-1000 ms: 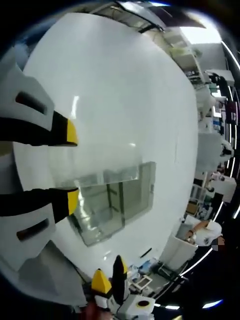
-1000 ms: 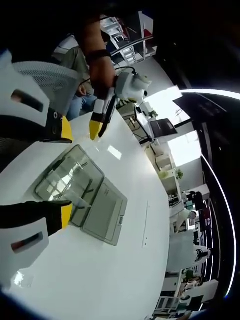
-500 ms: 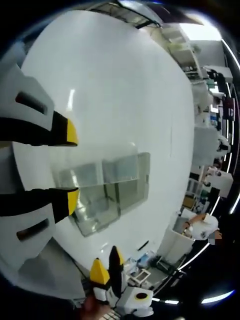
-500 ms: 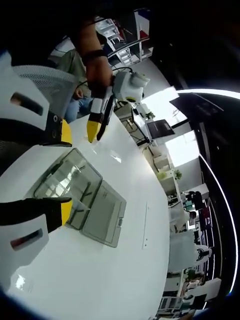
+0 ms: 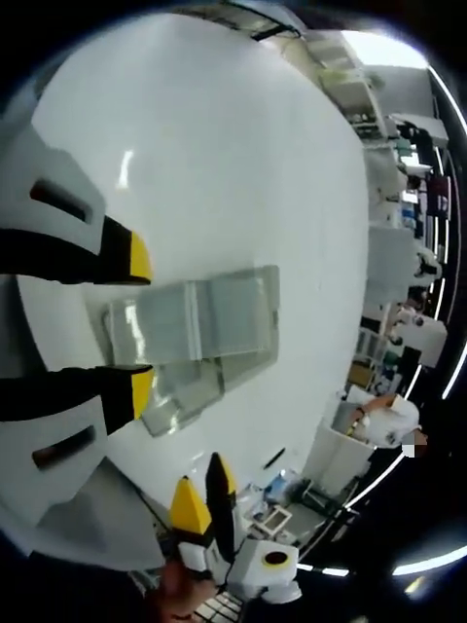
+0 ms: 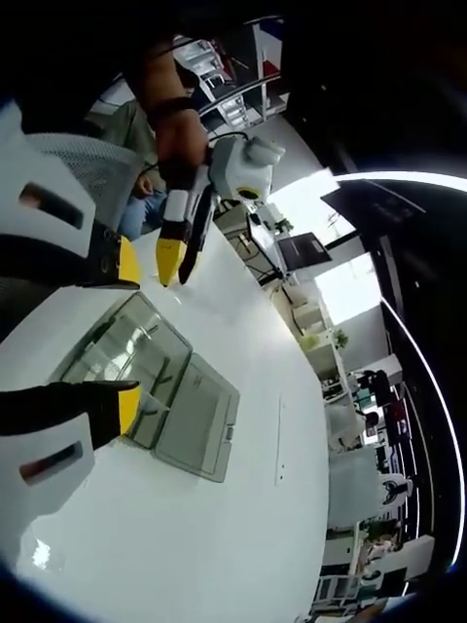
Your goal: Insert the divider into the dual guide fixture by aligning both edges with the guide slots and pushing it downward to the bottom, including one-sided entry, uneven engagement, binding, and posture correction.
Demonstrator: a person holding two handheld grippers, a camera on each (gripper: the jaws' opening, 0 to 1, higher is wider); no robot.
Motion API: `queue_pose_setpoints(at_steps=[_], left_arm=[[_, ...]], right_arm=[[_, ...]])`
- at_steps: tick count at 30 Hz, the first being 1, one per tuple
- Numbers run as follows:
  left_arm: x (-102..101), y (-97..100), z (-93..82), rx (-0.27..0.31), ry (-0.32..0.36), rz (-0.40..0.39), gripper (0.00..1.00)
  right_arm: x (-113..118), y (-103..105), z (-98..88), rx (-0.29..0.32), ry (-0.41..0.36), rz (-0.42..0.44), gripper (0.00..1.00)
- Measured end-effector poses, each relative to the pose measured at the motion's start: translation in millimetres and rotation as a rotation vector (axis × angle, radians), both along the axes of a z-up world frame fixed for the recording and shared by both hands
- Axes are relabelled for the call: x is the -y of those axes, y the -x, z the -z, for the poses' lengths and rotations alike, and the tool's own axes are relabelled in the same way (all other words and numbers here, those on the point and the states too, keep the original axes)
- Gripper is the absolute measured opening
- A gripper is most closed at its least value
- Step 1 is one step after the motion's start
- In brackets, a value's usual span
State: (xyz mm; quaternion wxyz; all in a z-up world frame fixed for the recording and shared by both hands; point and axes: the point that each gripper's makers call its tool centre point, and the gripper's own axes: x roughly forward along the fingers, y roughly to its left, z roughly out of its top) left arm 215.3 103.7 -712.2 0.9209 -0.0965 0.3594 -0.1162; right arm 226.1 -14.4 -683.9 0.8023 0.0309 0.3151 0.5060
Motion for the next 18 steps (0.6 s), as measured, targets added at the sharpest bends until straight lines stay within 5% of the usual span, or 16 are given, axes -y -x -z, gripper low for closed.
queue_pose_setpoints(at_steps=[18], left_arm=[[23.9,-1.5,-8.8,0.048,0.028,0.067,0.3]], right_arm=[[-5.5,-2.6,-11.5,-0.002,-0.048,0.005,0.24]])
